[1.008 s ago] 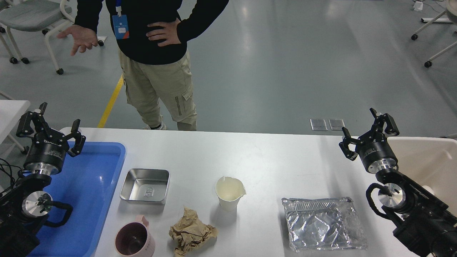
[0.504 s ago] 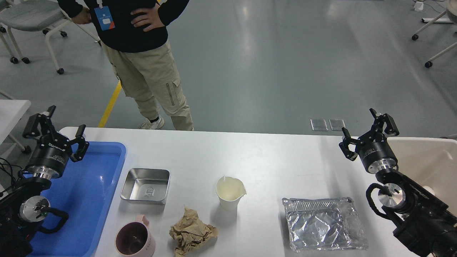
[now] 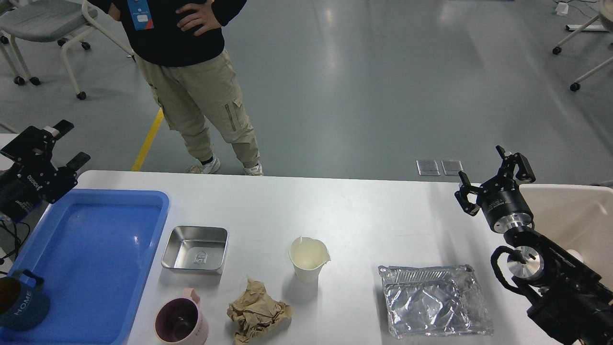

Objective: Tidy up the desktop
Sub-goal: 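Move the left gripper over the blue tray toward the pink mug, then lower the left gripper onto the pink mug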

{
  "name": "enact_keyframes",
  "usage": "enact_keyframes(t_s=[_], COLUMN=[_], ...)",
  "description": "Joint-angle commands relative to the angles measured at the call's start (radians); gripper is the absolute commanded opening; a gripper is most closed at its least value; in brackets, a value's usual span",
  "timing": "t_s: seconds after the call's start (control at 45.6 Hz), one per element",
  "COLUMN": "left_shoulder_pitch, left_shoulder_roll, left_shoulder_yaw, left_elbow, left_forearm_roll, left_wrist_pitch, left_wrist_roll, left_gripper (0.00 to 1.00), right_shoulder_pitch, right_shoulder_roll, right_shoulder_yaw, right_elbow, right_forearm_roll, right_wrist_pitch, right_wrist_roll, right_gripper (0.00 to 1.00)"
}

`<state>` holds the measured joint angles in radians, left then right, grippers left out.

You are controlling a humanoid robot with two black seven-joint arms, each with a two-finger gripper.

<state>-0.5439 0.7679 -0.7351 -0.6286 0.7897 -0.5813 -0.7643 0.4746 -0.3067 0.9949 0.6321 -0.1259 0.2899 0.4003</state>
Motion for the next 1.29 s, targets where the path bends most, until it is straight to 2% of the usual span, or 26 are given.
enact_keyframes(t_s=[0.0, 0.219, 0.438, 0.657, 0.789, 1.074, 1.271], left_shoulder_pitch=[-0.004, -0.086, -0.237, -0.341, -0.386, -0.462, -0.464], left_shoulder_roll=[0.066, 0.154, 0.176, 0.177, 0.177, 0.186, 0.264], left_shoulder_yaw=[-0.001, 0.01, 0.197, 0.411, 0.562, 0.674, 0.686], left_elbow=[-0.049, -0.172, -0.204, -0.269, -0.327, -0.353, -0.534], left_forearm_roll=[0.238, 0.552, 0.787, 0.921, 1.014, 1.073, 1.165], left_wrist_pitch=[-0.071, -0.106, -0.089, 0.009, 0.11, 0.133, 0.161], left_wrist_roll=[-0.02, -0.102, -0.171, -0.176, -0.174, -0.174, -0.165], left_gripper=[0.96, 0.96, 0.96, 0.96, 0.96, 0.96, 0.96], right_shoulder_pitch=[0.001, 0.004, 0.002, 0.004, 0.002, 0.004, 0.002], right_shoulder_roll=[0.0, 0.001, 0.001, 0.001, 0.001, 0.001, 0.001], right_shoulder_yaw=[0.001, 0.002, 0.002, 0.002, 0.001, 0.001, 0.001], right_elbow=[0.0, 0.001, 0.005, 0.005, 0.005, 0.003, 0.004], right_forearm_roll=[0.0, 0.002, 0.003, 0.003, 0.003, 0.003, 0.003], right_wrist_pitch=[0.003, 0.003, 0.002, 0.002, 0.002, 0.0, 0.0], right_wrist_roll=[0.0, 0.0, 0.0, 0.0, 0.0, 0.0, 0.0], right_gripper=[1.0, 1.0, 1.0, 1.0, 1.0, 1.0, 1.0])
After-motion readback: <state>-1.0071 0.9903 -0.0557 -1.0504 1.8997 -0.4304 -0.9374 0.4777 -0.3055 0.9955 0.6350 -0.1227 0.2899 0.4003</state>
